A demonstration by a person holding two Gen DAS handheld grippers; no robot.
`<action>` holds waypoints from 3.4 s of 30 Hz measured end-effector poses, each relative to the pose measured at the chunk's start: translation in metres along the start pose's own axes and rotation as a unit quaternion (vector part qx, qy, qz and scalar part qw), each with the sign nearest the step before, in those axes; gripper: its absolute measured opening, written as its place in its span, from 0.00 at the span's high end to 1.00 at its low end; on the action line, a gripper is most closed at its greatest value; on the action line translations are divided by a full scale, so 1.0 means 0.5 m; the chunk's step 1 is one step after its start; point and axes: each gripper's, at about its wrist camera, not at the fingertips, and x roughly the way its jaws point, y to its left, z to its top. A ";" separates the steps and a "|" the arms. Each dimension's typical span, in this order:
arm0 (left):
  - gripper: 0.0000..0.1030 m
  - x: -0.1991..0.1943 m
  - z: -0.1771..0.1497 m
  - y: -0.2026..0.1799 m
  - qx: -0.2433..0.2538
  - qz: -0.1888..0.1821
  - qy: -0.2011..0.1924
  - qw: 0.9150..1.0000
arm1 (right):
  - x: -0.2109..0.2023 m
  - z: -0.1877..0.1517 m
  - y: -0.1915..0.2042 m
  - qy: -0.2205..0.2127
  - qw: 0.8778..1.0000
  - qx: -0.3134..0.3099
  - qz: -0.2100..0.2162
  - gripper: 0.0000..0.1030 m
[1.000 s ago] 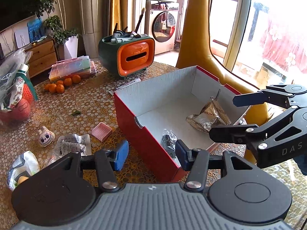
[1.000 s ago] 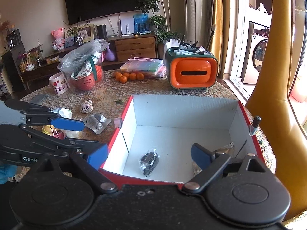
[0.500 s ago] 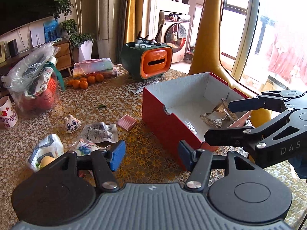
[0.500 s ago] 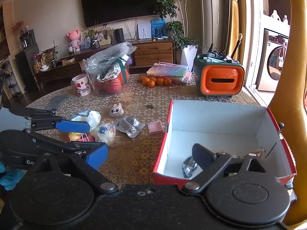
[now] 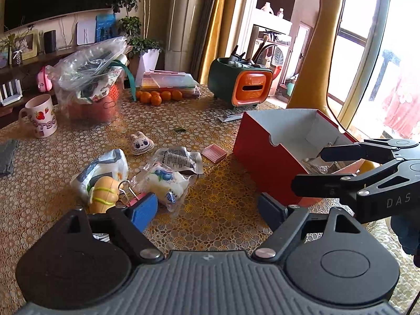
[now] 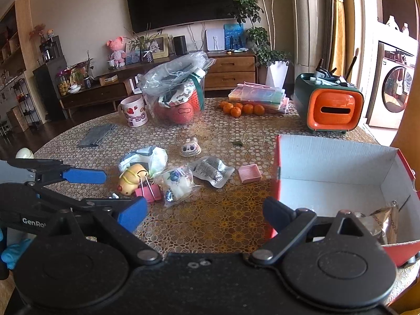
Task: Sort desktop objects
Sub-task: 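Withdraw both grippers from the red shoebox back toward the table items, then grasp the white USB cable with the left gripper while the right gripper grasps the blueberry yogurt bag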
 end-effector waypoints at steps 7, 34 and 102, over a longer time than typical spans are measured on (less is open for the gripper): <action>0.10 -0.017 -0.045 0.041 -0.017 0.006 -0.009 1.000 | 0.030 -0.004 0.041 0.004 1.000 -0.006 0.005 0.06; 0.01 0.066 -0.125 0.174 -0.028 0.064 -0.004 0.998 | 0.194 -0.003 0.104 0.048 0.999 -0.016 0.019 0.06; 0.26 0.183 -0.147 0.187 -0.067 0.154 0.026 0.985 | 0.384 -0.014 0.081 0.103 0.994 -0.026 0.014 0.42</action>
